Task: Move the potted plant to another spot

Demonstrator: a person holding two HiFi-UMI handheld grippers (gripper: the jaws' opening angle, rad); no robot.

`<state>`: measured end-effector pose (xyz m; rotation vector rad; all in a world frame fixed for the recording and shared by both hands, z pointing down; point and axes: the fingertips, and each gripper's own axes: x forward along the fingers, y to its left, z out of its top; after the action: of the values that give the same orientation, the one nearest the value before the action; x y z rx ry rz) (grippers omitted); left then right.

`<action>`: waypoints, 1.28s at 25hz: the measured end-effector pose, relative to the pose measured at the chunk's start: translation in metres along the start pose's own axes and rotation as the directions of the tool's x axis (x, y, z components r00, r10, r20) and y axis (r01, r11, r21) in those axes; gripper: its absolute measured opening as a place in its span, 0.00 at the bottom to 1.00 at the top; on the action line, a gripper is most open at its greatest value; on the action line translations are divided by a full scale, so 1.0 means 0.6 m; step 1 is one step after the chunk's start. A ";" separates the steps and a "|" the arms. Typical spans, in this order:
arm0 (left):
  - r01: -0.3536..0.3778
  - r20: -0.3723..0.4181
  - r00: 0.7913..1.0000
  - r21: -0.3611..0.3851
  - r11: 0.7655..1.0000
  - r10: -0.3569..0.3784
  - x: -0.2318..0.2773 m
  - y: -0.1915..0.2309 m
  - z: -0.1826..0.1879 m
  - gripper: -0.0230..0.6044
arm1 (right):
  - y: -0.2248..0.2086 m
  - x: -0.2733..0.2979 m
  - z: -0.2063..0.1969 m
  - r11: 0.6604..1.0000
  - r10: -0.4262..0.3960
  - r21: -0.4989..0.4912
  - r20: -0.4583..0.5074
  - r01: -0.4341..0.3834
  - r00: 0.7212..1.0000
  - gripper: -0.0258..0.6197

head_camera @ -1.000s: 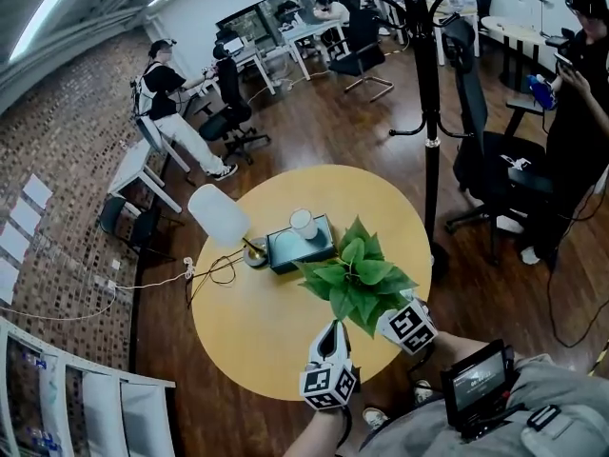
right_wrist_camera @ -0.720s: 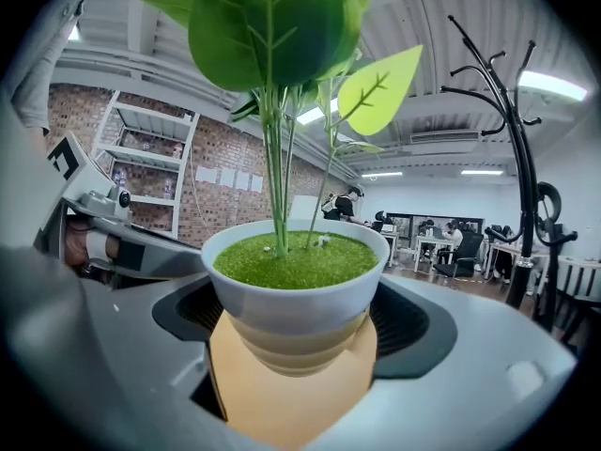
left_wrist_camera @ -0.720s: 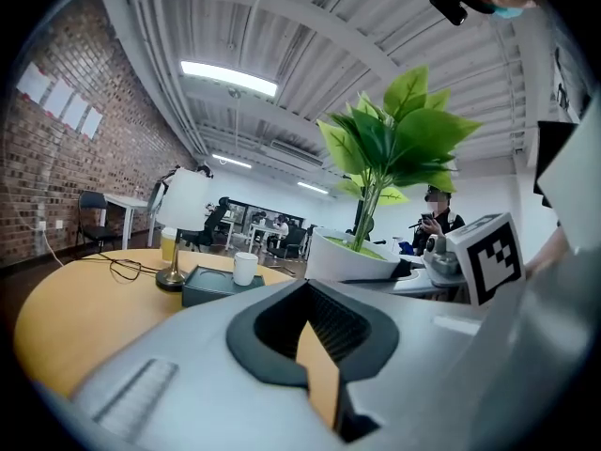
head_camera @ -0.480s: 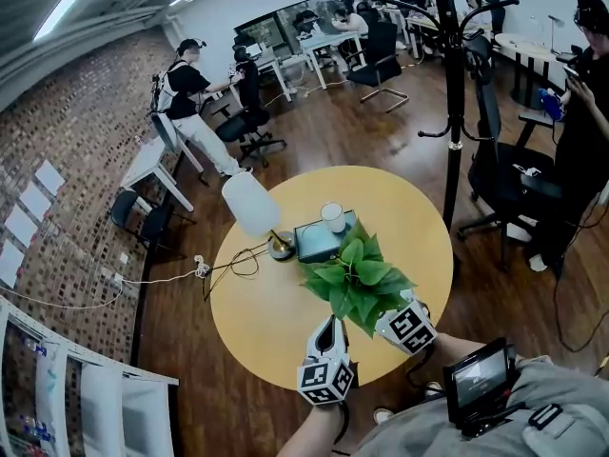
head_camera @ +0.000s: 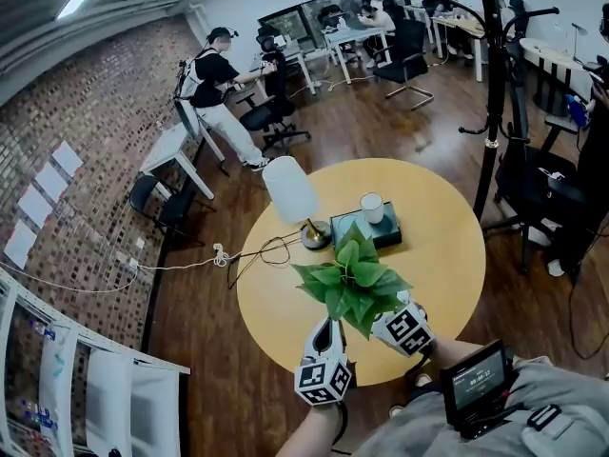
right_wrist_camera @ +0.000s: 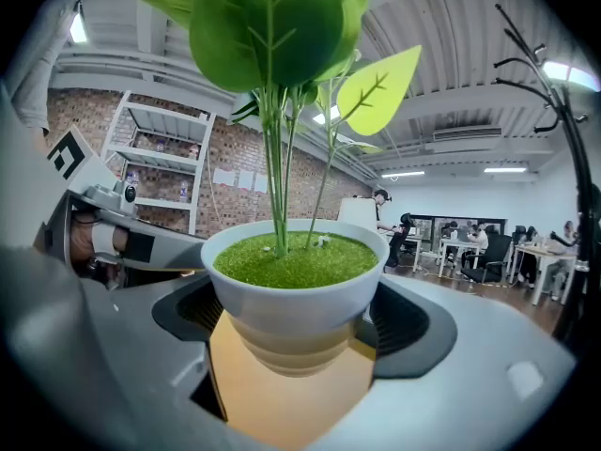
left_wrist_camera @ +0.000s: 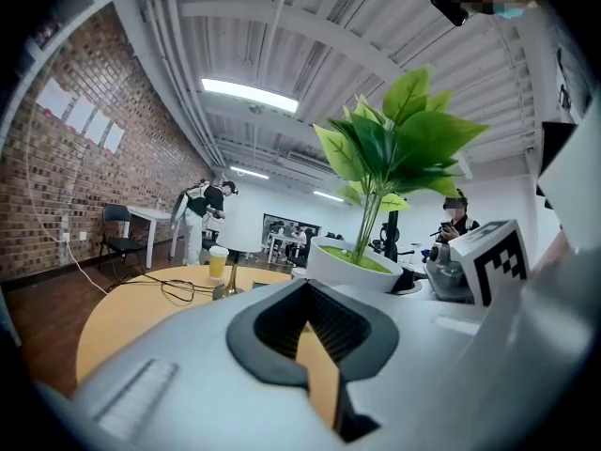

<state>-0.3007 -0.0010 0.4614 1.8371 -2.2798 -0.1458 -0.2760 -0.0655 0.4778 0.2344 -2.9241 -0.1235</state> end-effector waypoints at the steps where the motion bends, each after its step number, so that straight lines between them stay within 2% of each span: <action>1: -0.009 0.001 1.000 0.000 1.000 0.009 -0.001 0.010 0.002 0.04 | 0.007 0.010 0.002 1.000 0.012 -0.002 0.001 -0.012 1.000 0.81; 4: -0.038 0.005 0.999 -0.001 0.999 0.038 0.006 0.039 0.010 0.04 | 0.016 0.041 0.006 0.999 0.046 -0.006 0.002 -0.046 0.999 0.81; 11: -0.103 -0.011 0.995 0.005 0.995 0.103 0.066 0.098 0.013 0.04 | -0.021 0.118 -0.004 0.995 0.097 0.010 0.007 -0.097 0.995 0.81; 16: -0.121 -0.022 0.992 0.009 0.993 0.121 0.095 0.124 0.008 0.04 | -0.031 0.160 -0.014 0.992 0.126 0.009 0.006 -0.126 0.992 0.81; 23: -0.089 -0.043 0.995 -0.009 0.996 0.089 0.101 0.212 0.011 0.04 | 0.002 0.240 -0.012 0.995 0.101 0.016 -0.019 -0.101 0.995 0.81; 32: -0.029 -0.095 0.995 -0.013 0.999 0.027 0.122 0.235 0.000 0.04 | 0.007 0.272 -0.025 0.997 0.060 0.042 -0.041 -0.058 0.997 0.81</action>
<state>-0.4499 -0.0412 0.4978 1.7651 -2.2336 -0.0693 -0.4312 -0.0893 0.5251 0.1545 -2.8905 -0.0494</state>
